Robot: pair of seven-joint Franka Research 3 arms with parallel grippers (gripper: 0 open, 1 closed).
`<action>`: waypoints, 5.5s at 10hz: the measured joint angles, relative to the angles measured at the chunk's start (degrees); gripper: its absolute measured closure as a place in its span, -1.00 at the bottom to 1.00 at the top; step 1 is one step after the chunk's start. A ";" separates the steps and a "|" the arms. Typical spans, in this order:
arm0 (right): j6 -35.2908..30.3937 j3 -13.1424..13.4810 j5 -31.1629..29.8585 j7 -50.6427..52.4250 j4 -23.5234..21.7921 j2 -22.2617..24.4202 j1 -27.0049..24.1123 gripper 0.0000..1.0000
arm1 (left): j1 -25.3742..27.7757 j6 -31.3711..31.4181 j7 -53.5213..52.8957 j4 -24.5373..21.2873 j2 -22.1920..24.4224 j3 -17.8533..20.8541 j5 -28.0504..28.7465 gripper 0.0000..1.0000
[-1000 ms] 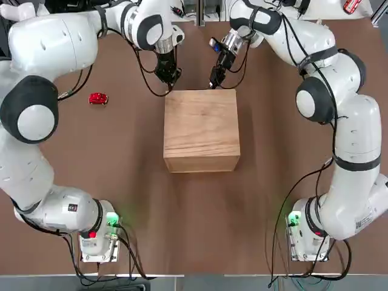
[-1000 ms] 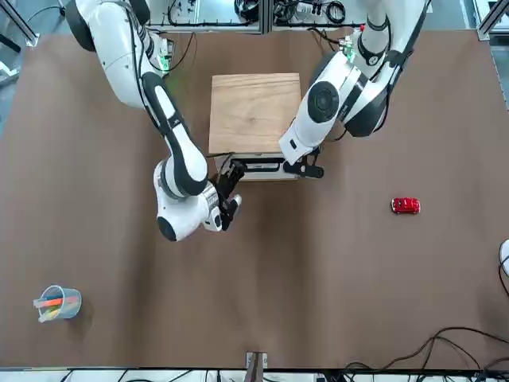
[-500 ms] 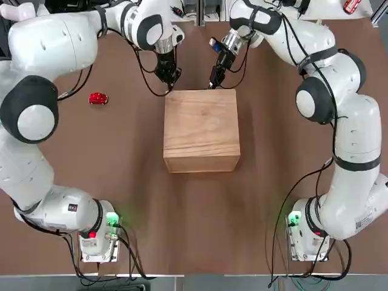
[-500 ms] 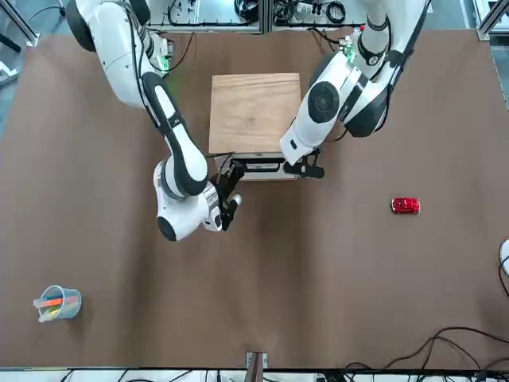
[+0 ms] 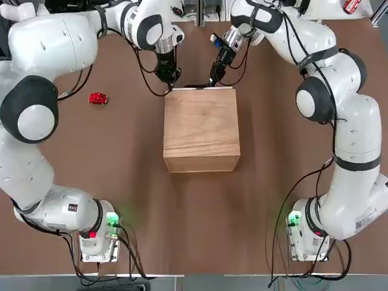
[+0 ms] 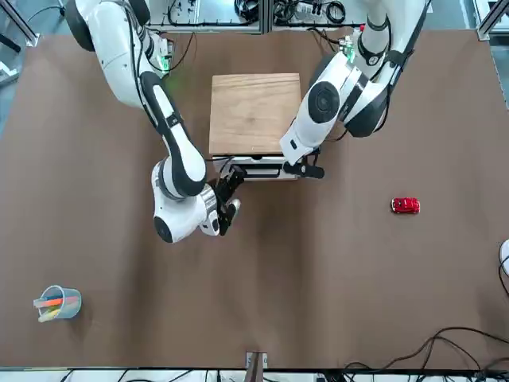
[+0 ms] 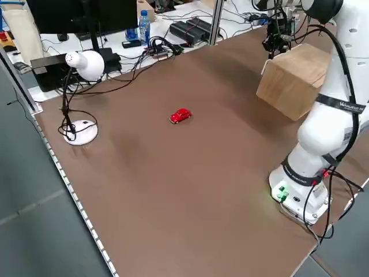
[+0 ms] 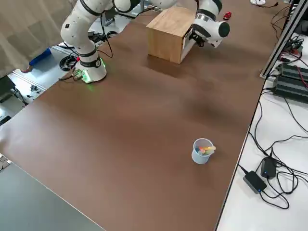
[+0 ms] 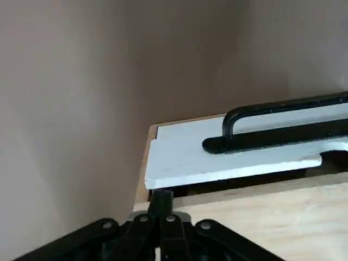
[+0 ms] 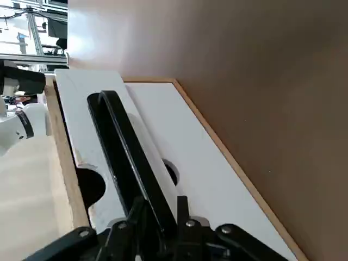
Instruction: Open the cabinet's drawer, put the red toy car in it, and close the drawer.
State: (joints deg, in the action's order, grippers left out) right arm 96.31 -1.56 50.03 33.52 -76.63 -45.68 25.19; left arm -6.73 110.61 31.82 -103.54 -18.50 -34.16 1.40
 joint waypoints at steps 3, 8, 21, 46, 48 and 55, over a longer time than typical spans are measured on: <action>1.64 0.03 0.13 0.00 0.31 0.00 -0.22 0.46 | 0.00 0.00 0.00 0.00 0.00 0.00 0.00 0.96; 4.22 0.08 1.53 0.06 0.37 0.00 -0.99 0.46 | 0.00 0.00 0.00 0.00 0.00 0.00 0.00 0.96; 8.55 0.06 5.13 1.36 0.39 -0.08 -2.88 0.44 | 0.00 0.00 0.00 0.06 0.00 -0.01 0.00 0.95; 12.40 14.94 -1.09 -0.40 10.17 2.49 -5.73 -1.00 | 26.53 -8.83 20.91 2.18 6.56 0.92 2.50 -0.20; 8.95 18.62 -6.81 -0.36 10.51 4.84 -5.99 -1.00 | 32.72 0.36 24.18 -5.89 8.64 0.92 2.52 -0.77; -2.58 32.03 -18.42 -4.25 11.00 11.18 -7.84 -1.00 | 44.46 20.20 39.57 -18.93 5.35 1.05 2.45 -0.99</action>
State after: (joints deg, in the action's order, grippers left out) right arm 93.72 30.47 31.61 29.27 -65.64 -34.51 17.35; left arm 37.73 130.81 71.39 -122.47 -13.15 -33.11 3.85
